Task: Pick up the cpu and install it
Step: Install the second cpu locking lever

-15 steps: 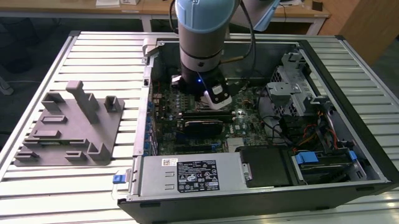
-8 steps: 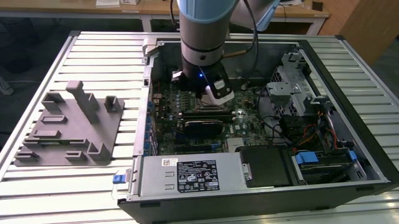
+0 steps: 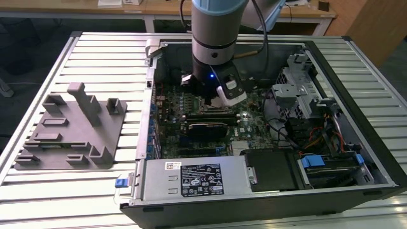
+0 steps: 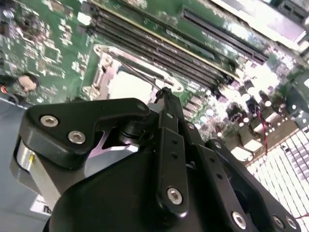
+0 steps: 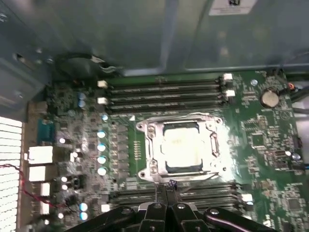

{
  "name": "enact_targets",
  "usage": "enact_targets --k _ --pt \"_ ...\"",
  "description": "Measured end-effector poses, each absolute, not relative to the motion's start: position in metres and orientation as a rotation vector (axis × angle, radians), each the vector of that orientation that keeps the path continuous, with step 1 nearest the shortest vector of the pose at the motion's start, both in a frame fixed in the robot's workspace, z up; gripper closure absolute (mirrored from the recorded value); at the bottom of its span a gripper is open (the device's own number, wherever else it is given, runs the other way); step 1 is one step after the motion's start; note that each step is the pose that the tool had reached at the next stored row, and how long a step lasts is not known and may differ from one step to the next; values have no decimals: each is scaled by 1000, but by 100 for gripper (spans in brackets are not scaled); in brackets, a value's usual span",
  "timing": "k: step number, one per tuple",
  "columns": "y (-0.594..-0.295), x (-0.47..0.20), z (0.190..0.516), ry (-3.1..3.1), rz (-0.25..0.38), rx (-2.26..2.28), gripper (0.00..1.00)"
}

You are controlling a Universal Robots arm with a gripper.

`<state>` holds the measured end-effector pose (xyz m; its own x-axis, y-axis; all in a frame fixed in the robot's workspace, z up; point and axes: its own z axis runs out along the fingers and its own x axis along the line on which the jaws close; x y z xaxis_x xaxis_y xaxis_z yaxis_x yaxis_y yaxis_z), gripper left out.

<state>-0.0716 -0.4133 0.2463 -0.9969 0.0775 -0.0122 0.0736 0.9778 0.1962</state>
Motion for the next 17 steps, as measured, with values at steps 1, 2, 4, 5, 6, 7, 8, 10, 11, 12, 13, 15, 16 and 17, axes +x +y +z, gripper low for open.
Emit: enact_targets --k 1,2,4,5,6,7,8,10,11,12,13,15,16,17 --pt "-413 -69 246 3105 304 119 89" --pt "-413 -66 246 3106 302 119 89" --pt "-413 -63 243 3107 301 119 89" --pt "-413 -63 242 3108 301 119 89" --pt "-413 -63 240 3109 301 119 89" --pt "-413 -63 238 3110 301 120 89" --pt "-413 -63 236 3111 300 120 89" --pt "-413 -63 234 3113 301 120 89" --pt "-413 -64 232 3114 301 120 89" --pt "-413 -64 231 3114 301 120 89" --pt "-413 -65 230 3115 301 120 89" --pt "-413 -67 228 3115 301 120 89" --pt "-413 -69 227 3115 301 120 89" --pt "-414 -70 226 3115 300 120 89"
